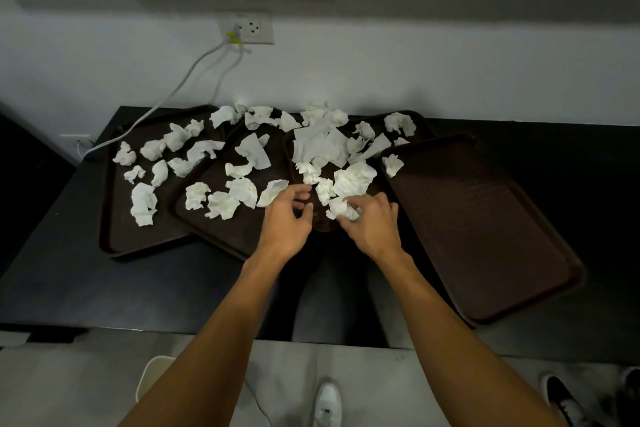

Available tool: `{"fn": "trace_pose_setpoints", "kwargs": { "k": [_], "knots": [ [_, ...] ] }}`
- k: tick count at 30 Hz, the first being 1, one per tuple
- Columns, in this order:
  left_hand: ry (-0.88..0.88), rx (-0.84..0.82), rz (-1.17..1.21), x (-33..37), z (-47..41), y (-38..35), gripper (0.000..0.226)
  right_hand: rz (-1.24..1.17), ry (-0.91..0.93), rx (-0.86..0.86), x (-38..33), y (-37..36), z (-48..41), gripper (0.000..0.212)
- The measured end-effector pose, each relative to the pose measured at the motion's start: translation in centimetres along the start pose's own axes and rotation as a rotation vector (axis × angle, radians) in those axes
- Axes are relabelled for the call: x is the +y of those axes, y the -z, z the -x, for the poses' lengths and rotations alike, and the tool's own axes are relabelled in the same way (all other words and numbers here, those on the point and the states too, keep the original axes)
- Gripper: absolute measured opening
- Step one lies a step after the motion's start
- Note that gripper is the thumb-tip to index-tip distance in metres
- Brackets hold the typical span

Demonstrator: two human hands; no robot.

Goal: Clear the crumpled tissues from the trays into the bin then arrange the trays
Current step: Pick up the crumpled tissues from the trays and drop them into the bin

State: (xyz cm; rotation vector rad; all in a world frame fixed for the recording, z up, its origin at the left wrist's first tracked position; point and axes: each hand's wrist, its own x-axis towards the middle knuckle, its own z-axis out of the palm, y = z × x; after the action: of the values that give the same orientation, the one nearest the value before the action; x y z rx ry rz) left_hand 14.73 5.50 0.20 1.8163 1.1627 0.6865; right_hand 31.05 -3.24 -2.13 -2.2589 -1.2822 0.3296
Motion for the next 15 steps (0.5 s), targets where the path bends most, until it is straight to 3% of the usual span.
{"fn": "trace_pose_setpoints", "kwargs": {
  "k": [6,15],
  "knots": [
    [-0.007,-0.004,0.02,0.2,-0.5,-0.6,0.033,-0.347,-0.156,0.081,-0.7,3.3,-0.7,0.046],
    [-0.073,-0.117,-0.067,-0.2,-2.0,-3.3,0.027,-0.516,-0.144,0.174,-0.1,5.9,-1.3,0.032]
  ]
}}
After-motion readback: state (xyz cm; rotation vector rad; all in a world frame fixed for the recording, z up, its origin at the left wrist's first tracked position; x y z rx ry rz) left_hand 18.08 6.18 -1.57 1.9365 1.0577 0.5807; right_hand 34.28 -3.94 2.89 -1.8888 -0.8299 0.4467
